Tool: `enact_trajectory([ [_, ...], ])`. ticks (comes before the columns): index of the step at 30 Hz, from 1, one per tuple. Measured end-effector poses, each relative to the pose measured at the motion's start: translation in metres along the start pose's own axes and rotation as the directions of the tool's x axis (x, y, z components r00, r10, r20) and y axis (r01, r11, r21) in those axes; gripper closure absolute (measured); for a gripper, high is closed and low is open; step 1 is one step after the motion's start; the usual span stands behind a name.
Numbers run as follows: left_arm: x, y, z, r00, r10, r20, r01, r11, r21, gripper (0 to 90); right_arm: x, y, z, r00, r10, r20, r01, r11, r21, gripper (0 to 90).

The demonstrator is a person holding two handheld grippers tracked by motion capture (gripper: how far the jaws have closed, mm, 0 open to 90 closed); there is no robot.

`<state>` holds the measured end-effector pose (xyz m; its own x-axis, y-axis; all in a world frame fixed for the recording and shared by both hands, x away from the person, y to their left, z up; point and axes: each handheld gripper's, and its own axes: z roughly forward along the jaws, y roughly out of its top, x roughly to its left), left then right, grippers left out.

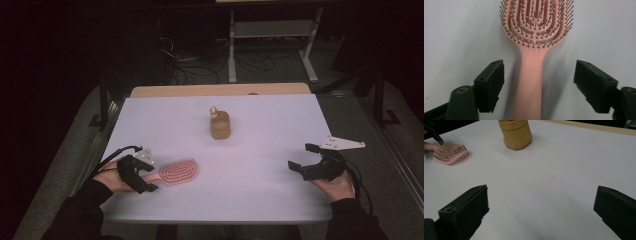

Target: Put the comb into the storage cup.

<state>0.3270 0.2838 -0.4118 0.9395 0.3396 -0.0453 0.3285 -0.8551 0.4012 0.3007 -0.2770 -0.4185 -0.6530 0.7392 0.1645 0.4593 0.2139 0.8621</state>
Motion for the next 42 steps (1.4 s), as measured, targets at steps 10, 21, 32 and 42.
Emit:
enact_trajectory([
  [10,0.004,0.000,0.003,0.9995,-0.027,-0.017,0.027,0.9996,0.008,47.5,0.000,0.000,0.000,1.0000,0.000,0.000,0.000,1.000,0.000,0.0],
  [21,0.001,0.003,0.007,0.9981,0.011,-0.061,-0.008,0.9991,0.041,67.6,0.000,0.000,0.000,1.0000,0.000,-0.001,0.000,1.000,-0.001,0.0],
  [32,-0.003,0.011,-0.002,0.9956,0.033,-0.088,-0.035,0.9992,-0.020,69.6,0.000,0.000,0.000,1.0000,0.002,0.000,-0.002,1.000,-0.003,0.0],
  [42,-0.002,0.012,-0.009,0.9951,0.011,-0.098,-0.017,0.9980,-0.061,69.7,0.000,0.000,0.000,1.0000,0.002,-0.001,-0.002,1.000,-0.004,0.0],
])
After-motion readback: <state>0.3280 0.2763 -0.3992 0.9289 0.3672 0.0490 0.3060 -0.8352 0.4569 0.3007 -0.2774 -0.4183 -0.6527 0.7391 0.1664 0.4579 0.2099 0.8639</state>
